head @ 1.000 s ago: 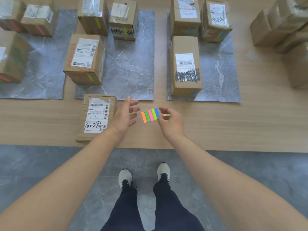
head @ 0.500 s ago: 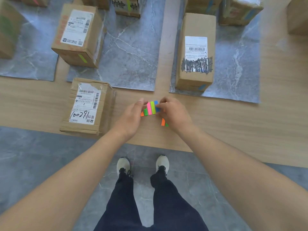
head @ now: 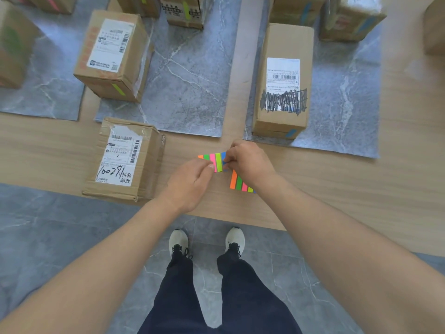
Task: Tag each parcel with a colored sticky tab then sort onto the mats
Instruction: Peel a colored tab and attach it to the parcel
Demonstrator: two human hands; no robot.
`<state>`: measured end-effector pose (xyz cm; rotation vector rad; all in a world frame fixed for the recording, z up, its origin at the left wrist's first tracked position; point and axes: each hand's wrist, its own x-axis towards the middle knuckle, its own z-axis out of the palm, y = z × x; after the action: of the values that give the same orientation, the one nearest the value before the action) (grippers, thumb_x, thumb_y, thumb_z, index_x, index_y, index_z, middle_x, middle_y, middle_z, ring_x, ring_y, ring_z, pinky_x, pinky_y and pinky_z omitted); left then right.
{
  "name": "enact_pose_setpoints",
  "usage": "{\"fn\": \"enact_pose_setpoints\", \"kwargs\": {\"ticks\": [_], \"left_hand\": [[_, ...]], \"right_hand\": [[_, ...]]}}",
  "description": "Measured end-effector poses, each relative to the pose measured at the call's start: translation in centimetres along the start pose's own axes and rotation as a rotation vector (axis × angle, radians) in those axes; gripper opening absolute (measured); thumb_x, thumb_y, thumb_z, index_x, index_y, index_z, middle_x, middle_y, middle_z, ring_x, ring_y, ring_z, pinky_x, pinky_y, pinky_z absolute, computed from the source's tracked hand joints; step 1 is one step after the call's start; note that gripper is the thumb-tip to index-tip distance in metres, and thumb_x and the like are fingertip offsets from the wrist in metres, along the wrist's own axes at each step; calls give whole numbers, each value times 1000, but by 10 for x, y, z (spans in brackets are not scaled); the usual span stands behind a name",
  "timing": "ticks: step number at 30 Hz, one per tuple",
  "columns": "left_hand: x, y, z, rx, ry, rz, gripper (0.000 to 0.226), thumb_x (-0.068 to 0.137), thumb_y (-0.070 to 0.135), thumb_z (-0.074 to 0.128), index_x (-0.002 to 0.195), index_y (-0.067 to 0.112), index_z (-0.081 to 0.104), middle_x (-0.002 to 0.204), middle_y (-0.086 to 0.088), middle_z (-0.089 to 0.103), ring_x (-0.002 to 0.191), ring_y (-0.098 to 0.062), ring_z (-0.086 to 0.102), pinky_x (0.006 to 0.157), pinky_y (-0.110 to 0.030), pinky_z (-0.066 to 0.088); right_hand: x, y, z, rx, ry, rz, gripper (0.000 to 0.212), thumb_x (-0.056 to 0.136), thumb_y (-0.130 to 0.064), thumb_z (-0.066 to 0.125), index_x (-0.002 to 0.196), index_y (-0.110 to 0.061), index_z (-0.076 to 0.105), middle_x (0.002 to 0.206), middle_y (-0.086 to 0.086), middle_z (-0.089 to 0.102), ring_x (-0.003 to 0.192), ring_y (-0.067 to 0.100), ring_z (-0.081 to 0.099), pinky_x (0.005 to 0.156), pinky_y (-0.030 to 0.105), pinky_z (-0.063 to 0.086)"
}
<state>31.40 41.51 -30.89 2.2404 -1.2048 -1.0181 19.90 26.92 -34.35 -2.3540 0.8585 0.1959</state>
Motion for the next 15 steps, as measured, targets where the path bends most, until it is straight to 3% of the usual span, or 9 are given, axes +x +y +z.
{"fn": "enact_pose_setpoints", "kwargs": {"ticks": [2,4,7,10,12,15], "left_hand": [[1,-2,2,54,-12,24,56,92,38,31,116,6,70,121,-7,65,115,-22,57,99,-32,41],[0,-4,4,113,-25,48,55,90,30,32,123,6,68,127,-5,61,118,-20,55,99,-27,39],[-1,-12,6,207,-47,97,54,90,30,30,125,12,67,124,-2,58,111,-20,56,94,-27,42],[0,-19,9,329,-56,143,51,87,34,29,113,13,68,115,-2,57,100,-24,55,86,-39,48],[0,-19,10,367,-43,152,49,87,33,30,109,11,68,111,-3,56,96,-25,54,82,-39,46],[-3,-18,10,379,-23,179,51,89,34,32,122,18,68,108,-4,55,92,-24,53,77,-36,47]], "right_hand": [[0,-1,-1,-24,-13,-19,17,93,-21,71,108,-15,76,112,6,62,111,29,58,78,37,45],[-1,-2,-2,-81,-5,-47,18,99,-23,63,111,-15,73,113,7,59,110,31,58,78,39,48],[-3,-3,-3,-132,3,-89,22,101,-22,57,116,-14,70,115,8,57,109,32,58,75,41,49],[-6,-3,-3,-173,-19,-165,26,98,-19,55,118,-13,70,116,7,58,106,31,58,70,38,46],[-8,-1,-3,-184,-34,-198,25,98,-20,55,113,-12,73,116,6,60,105,30,59,72,40,49],[-10,1,-2,-156,-19,-181,24,98,-20,56,109,-10,75,112,8,61,101,32,60,74,45,53]]}}
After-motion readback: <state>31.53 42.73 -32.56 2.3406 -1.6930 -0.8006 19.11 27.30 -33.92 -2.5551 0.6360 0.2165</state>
